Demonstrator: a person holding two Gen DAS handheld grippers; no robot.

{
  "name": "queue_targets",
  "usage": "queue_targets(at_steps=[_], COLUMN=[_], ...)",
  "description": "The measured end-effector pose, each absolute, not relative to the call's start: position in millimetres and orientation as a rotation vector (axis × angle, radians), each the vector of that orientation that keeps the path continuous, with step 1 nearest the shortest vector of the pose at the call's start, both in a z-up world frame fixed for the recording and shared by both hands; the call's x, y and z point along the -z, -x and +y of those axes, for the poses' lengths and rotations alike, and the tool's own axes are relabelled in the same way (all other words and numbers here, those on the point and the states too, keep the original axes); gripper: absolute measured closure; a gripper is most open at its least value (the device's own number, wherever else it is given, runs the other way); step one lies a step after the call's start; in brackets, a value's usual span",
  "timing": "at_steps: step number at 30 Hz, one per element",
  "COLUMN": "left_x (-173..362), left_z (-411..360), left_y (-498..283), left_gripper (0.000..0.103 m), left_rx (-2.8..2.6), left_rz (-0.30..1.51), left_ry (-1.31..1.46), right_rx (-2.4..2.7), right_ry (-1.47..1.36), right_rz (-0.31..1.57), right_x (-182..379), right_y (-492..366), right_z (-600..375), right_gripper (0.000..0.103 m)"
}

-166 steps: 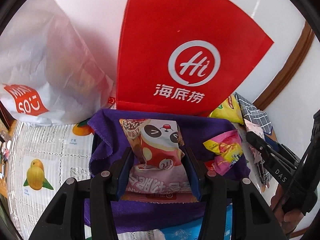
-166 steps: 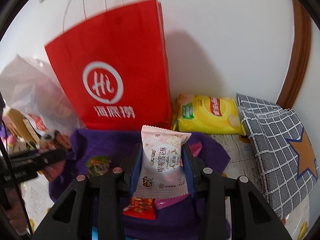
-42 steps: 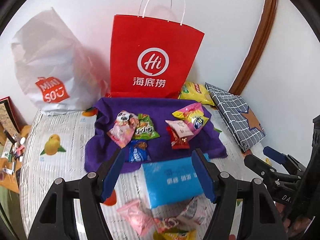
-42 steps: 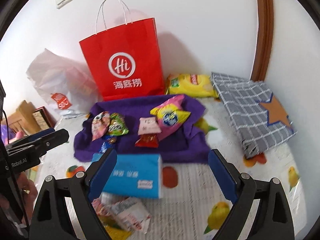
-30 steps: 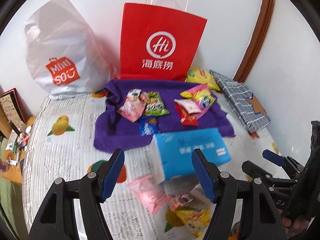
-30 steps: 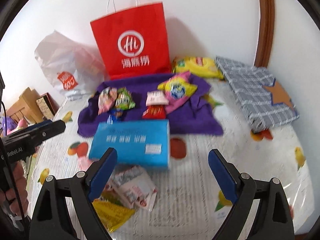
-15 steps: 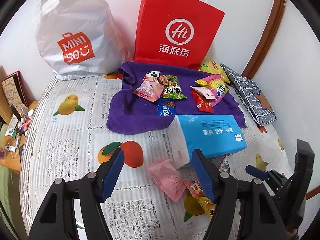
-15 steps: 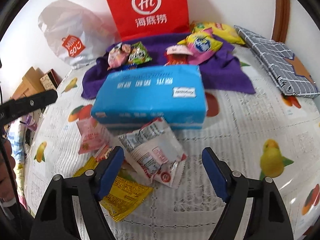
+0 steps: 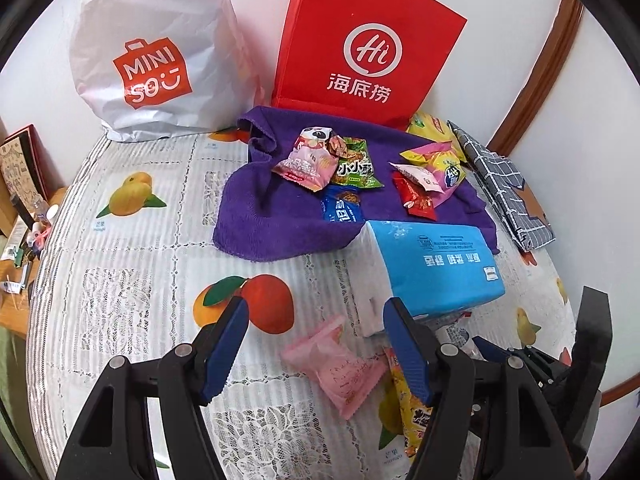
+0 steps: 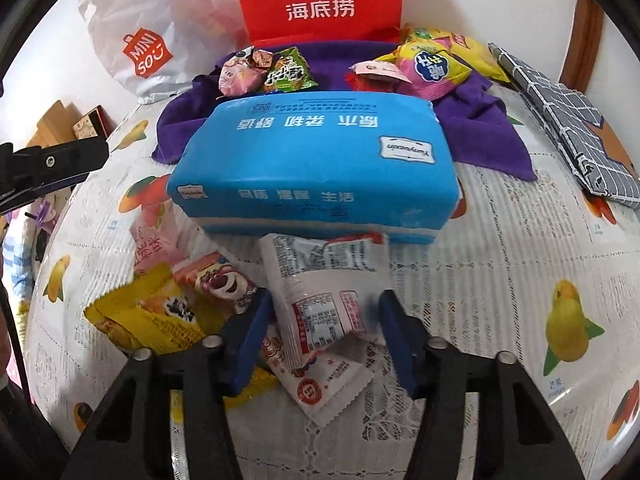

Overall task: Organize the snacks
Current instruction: 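Move both open tools toward the snack packets beside the blue tissue pack, then grasp the white printed packet with the right tool while the left tool grasps the pink packet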

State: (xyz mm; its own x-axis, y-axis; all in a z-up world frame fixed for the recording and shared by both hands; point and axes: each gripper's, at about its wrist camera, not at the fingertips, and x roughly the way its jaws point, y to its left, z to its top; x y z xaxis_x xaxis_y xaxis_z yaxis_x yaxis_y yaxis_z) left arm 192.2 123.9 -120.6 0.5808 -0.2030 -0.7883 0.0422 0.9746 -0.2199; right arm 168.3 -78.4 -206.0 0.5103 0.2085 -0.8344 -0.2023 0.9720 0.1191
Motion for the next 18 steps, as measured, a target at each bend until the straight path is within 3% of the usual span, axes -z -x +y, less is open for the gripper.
queue_targets(at_steps=[9, 18], left_x=[125.5, 123.6], left_z=[127.9, 127.1], left_y=[-194.8, -192.4], left_gripper=[0.035, 0.035], left_rx=[0.131, 0.094], left_rz=[0.959, 0.970], left_ry=[0.190, 0.189], right_rx=[-0.255, -0.275], right_ry=[0.073, 0.059], right_rz=[0.960, 0.933], right_x=[198.0, 187.0], right_y=[-161.3, -149.5], right_z=[-77.7, -97.7], right_gripper=[0.070, 0.073])
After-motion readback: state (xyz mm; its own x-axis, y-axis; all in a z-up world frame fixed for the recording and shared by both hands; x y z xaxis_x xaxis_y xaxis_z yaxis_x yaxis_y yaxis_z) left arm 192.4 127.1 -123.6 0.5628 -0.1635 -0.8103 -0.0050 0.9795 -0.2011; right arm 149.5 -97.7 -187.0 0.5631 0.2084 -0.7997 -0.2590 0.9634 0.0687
